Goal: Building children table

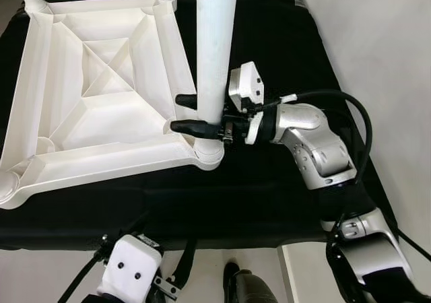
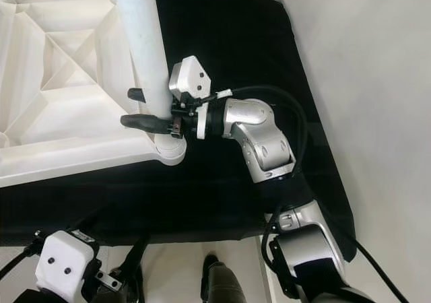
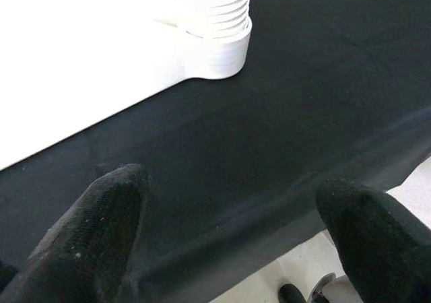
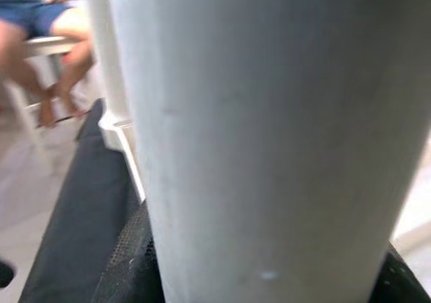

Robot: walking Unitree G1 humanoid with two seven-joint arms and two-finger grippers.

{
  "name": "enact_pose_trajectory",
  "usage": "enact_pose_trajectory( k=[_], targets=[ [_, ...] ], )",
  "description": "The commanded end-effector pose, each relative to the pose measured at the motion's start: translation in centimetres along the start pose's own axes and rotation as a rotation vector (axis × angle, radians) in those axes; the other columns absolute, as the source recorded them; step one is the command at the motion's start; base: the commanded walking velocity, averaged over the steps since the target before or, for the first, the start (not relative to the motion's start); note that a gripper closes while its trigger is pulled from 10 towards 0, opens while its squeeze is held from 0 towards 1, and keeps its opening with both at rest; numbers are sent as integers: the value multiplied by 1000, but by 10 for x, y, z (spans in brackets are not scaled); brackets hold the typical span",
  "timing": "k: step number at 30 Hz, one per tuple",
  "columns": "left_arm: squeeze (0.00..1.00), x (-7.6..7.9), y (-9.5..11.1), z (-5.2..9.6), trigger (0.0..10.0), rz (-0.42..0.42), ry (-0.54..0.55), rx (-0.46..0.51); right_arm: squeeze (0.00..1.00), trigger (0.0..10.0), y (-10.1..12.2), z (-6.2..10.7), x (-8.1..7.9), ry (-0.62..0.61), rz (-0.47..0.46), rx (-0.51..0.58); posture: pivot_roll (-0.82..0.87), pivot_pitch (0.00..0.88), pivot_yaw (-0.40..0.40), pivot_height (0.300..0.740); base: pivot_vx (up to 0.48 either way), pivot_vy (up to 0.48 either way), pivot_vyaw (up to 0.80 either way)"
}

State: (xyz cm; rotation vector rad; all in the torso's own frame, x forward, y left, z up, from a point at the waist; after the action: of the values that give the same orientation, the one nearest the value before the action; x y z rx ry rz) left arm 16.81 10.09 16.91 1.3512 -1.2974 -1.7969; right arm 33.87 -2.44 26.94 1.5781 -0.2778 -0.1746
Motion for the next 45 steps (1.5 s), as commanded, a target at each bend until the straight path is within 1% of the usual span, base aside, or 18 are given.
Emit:
enact_pose_trajectory(
  k=[1,2,3,4,5,6,7,8,10,12,18,24,38,39,40,43,44,45],
  targets=[
    [0,3,-5,2,10000,-1,-8,-25,0,10000,-66,14,13,-181,-249,-165,-53,361,-113,740,0,0,0],
    [0,3,-5,2,10000,-1,-8,-25,0,10000,-66,14,13,-181,-249,-165,-53,361,-113,740,0,0,0],
    [0,3,-6,2,10000,-1,-8,-26,0,10000,-70,15,11,-217,-280,-157,-53,361,-113,740,0,0,0],
    [0,4,-6,2,10000,-2,-9,-27,0,10000,-86,20,6,-471,-229,-151,-48,359,-124,740,0,0,0],
    [0,4,-6,2,10000,-2,-9,-27,0,10000,-86,20,6,-471,-229,-151,-48,359,-124,740,0,0,0],
    [0,4,-6,2,10000,-4,-9,-27,0,10000,-89,29,-2,-659,-193,-121,-33,359,-117,740,0,0,0],
    [0,3,-6,3,10000,-6,-6,-30,0,10000,-90,32,-10,-779,-200,-100,-44,369,-106,740,0,0,0],
    [0,2,-7,3,10000,-7,-3,-34,0,10000,-92,30,-16,-829,-234,-89,-51,366,-103,740,0,0,0],
    [0,2,-7,4,10000,-8,-2,-34,0,10000,-92,29,-17,-826,-242,-91,-51,366,-103,740,0,0,0],
    [0,2,-7,2,10000,-8,-4,-33,0,10000,-93,24,-12,-832,-273,-80,-49,358,-101,740,0,0,0],
    [0,3,-8,1,10000,-8,-11,-27,0,10000,-93,17,-12,-826,-286,-85,-52,347,-107,740,0,0,0],
    [0,2,-8,-1,10000,-12,4,-25,0,10000,-91,18,-15,-876,-304,-91,-56,344,-113,740,0,0,0],
    [0,2,-8,-2,10000,-12,4,-20,0,10000,-87,16,-13,-866,-300,-92,-59,333,-114,740,0,0,0],
    [0,2,-8,-3,10000,-12,4,-20,133,10000,-86,16,-13,-860,-301,-84,-58,331,-115,740,0,0,0],
    [0,2,-8,-3,10000,-13,4,-19,1000,10000,-83,15,-13,-849,-310,-63,-57,327,-115,740,0,0,0],
    [0,3,-8,-3,10000,-13,4,-19,1000,10000,-77,11,-14,-812,-328,-28,-58,325,-115,740,0,0,0],
    [0,3,-8,-4,10000,-14,4,-18,1000,10000,-66,5,-15,-748,-349,25,-59,322,-114,740,0,0,0],
    [0,3,-8,-4,10000,-14,4,-18,1000,10000,-66,5,-15,-748,-349,25,-59,322,-114,740,0,0,0]
  ],
)
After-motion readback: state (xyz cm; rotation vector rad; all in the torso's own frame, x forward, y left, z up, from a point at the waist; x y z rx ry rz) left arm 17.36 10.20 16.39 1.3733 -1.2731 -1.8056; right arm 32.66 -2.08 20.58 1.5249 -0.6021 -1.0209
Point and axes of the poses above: a point about 5 cm out from each wrist's last joint towards the gripper, its own z axis pointing back from the gripper into the wrist, its own y axis along the axis of the wrist's last joint, x = y × z, the point moved 5 cm from there along -z, pointing out of the wrist towards the gripper, and after that the axes turned 14 degrees about -z, right-handed, at the moved point
